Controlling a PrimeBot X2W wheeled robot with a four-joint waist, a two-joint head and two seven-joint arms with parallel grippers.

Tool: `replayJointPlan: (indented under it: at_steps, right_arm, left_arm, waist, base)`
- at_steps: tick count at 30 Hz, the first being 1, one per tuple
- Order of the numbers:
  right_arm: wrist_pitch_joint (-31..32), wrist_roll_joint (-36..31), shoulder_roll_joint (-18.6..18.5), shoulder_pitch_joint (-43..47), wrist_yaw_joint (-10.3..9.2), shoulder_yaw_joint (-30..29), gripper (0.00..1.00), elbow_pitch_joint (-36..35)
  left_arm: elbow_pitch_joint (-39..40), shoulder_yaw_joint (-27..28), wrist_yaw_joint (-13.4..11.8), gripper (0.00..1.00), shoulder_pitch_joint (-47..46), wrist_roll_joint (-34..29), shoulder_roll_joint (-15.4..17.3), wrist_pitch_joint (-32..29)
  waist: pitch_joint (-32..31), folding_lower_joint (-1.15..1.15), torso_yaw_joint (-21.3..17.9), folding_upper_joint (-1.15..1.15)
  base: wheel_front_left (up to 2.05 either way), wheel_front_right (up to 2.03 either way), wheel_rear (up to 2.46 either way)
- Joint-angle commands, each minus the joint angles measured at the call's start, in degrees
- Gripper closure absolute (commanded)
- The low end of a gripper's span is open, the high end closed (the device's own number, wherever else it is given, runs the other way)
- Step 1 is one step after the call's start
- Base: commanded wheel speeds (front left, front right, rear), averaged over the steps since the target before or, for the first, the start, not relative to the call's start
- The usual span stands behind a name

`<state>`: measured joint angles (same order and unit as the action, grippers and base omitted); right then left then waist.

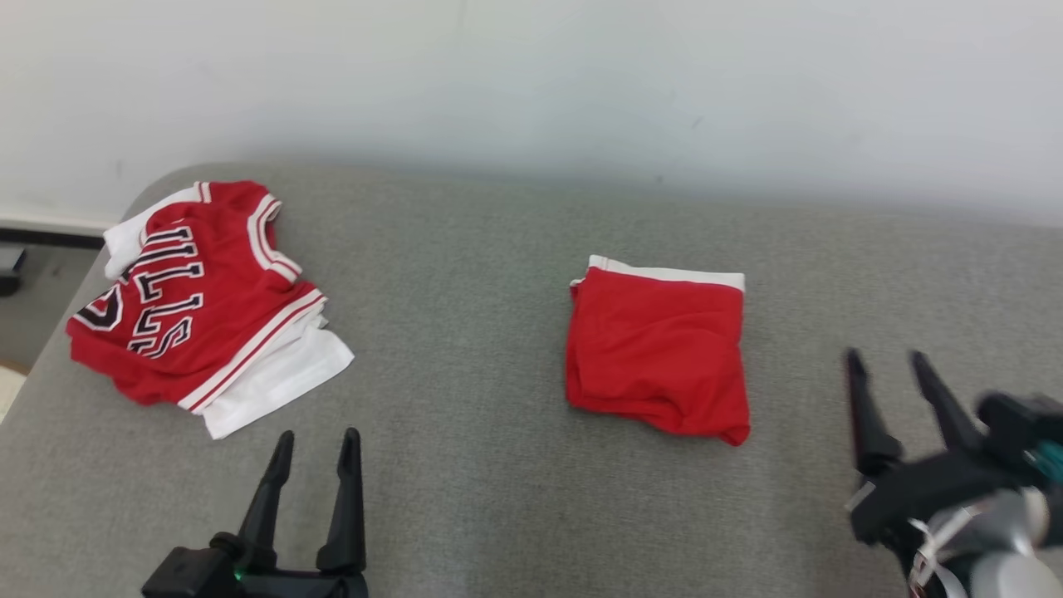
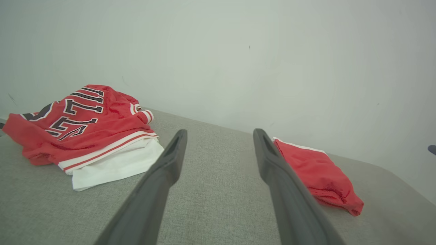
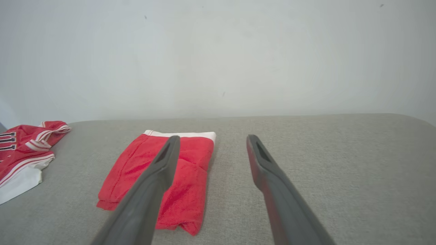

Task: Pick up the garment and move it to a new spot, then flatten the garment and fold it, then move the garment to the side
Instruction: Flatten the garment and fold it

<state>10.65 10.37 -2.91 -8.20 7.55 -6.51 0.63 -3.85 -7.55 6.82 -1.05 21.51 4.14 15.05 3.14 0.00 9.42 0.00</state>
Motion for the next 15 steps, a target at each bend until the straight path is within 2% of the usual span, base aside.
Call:
replayJointPlan:
  at_steps: [1,6,15]
  right_arm:
    - [-1.8,0.3,0.0,1.8,-0.12,-1.3,0.00,-0.6]
    - [-8.9,-1.3,0.0,6.6,-0.12,-2.5,0.00,-0.8]
    - [-18.5,-2.9,0.0,10.6,-0.12,-1.1,0.00,3.6]
  left_arm:
    - [0.3,0.7,0.1,0.00,0.8,-0.3,-0.1,0.2]
    - [0.8,3.3,0.3,0.00,1.9,-1.6,-0.3,0.2]
    - [0.1,5.9,0.7,0.00,5.2,-3.5,-0.7,0.2]
  waist:
    - [-1.2,0.00,-1.8,0.00]
    - [-2.2,0.00,-3.9,0.00]
    - [-3.5,0.00,-6.9,0.00]
  base:
    - [0.00,0.00,0.00]
    - [0.00,0.00,0.00]
    - [0.00,0.00,0.00]
